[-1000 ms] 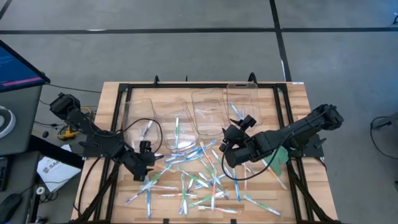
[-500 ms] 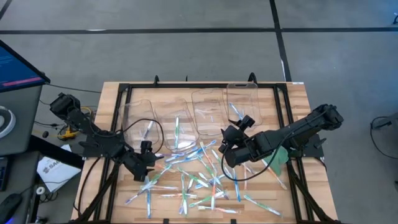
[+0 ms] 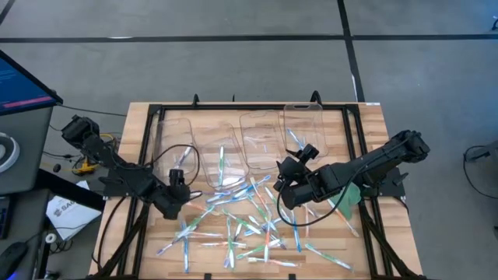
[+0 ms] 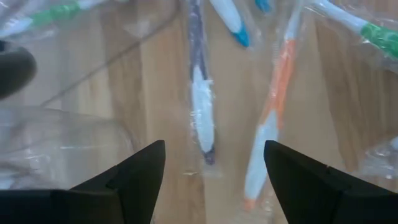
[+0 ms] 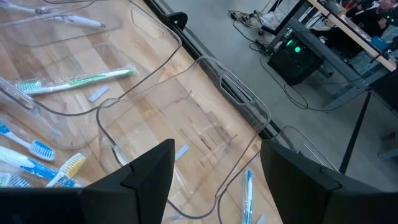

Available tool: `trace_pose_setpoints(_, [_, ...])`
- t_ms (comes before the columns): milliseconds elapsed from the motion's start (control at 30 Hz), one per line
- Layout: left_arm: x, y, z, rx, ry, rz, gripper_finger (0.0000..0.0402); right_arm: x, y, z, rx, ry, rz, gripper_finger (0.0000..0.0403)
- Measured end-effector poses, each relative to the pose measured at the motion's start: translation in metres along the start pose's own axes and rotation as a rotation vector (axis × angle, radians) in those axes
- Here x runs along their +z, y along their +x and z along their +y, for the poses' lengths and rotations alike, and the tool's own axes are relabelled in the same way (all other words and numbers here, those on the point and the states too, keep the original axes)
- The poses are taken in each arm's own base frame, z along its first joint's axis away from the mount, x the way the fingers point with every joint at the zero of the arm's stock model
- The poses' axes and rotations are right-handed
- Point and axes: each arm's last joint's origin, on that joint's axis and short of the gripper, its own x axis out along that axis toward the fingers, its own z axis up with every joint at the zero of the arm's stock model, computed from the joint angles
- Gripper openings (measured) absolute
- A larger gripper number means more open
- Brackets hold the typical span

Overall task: Pick & Place Toothbrushes
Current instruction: Adjust the left transparent bin

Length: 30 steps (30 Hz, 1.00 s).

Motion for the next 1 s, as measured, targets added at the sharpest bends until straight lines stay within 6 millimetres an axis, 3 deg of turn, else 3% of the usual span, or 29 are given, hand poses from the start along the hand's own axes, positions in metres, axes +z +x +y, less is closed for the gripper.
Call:
trace_pose_setpoints(433, [0.001, -0.022, 0.034, 0.044, -0.226, -0.153, 0.0269, 0.000, 0.000, 0.000, 0.000, 0.001, 0.000, 0.0232])
trace_pose_setpoints(1000, [-0.002, -0.015, 0.065, 0.263, -0.459, -0.095, 0.0269, 0.000, 0.000, 0.000, 0.001, 0.002, 0.000, 0.0232])
